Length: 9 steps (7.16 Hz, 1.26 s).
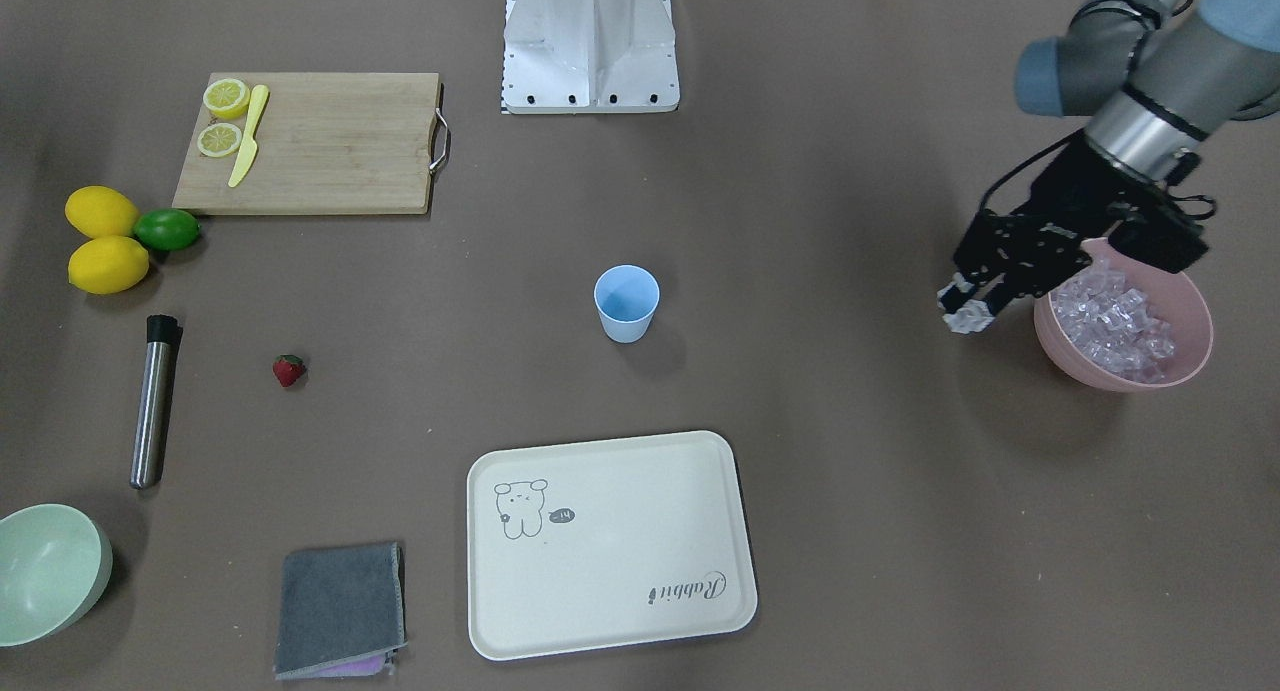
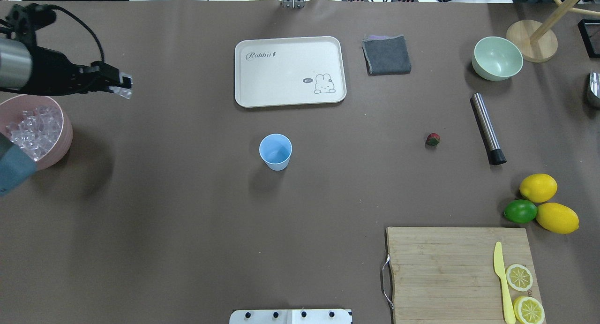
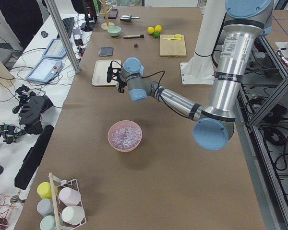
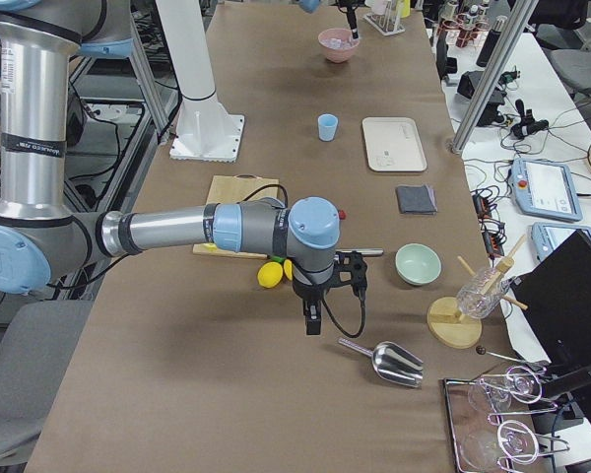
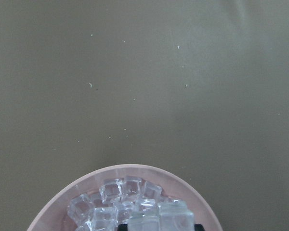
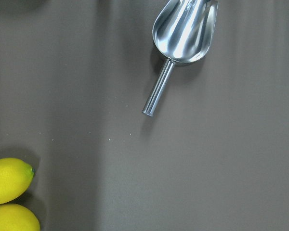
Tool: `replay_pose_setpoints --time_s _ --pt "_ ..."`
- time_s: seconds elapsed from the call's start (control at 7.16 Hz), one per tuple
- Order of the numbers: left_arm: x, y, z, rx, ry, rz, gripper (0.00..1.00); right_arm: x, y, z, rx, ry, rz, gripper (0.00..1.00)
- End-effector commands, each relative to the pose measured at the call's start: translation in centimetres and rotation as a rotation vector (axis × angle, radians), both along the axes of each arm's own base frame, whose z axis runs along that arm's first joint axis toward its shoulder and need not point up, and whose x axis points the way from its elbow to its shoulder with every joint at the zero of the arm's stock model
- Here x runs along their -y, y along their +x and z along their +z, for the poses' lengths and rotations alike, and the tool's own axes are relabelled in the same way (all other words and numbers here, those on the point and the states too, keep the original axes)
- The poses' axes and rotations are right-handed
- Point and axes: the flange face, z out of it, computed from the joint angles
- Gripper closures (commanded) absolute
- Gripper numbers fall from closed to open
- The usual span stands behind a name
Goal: Mash ice and strawberries in cup
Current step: 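Lift the ice cube with the left gripper and carry it over the blue cup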
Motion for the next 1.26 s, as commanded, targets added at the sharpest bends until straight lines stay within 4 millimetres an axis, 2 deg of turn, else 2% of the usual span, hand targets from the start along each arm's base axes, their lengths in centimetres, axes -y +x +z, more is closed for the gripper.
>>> replay_pose_setpoints --time_s 0.0,0.14,0.28,0.42,0.56,0.84,0.98,1.12 --pt "-3.0 9.3 -10.1 0.057 -0.025 -0.005 1.00 0.0 -0.1 0.1 0.002 -0.002 -0.001 0.00" --pt "-4.5 13.1 -12.8 0.054 -0.042 0.003 1.00 0.0 -0.1 0.1 0.002 -0.003 -0.003 0.00" --pt "-5.4 15.4 -14.0 0.052 -0.028 -0.004 1.00 0.0 -0.2 0.1 0.003 -0.003 -0.004 0.00" --pt "-5.3 17.3 -14.9 0.054 -0.021 -0.008 1.00 0.0 -0.2 0.1 0.002 -0.002 -0.005 0.00" --pt "-4.9 18.4 -15.4 0.056 -0.022 -0.004 1.00 0.0 -0.2 0.1 0.002 -0.003 -0.005 0.00" --pt "-6.2 20.8 -15.7 0.057 -0.029 0.008 1.00 0.1 -0.4 0.1 0.003 -0.003 -0.009 0.00" --pt "-7.6 23.4 -15.9 0.073 -0.015 0.006 1.00 0.1 -0.4 0.2 0.003 -0.005 -0.009 0.00" --pt "-8.3 24.6 -16.1 0.077 -0.012 0.012 1.00 0.0 -0.4 0.2 0.003 -0.006 -0.009 0.00"
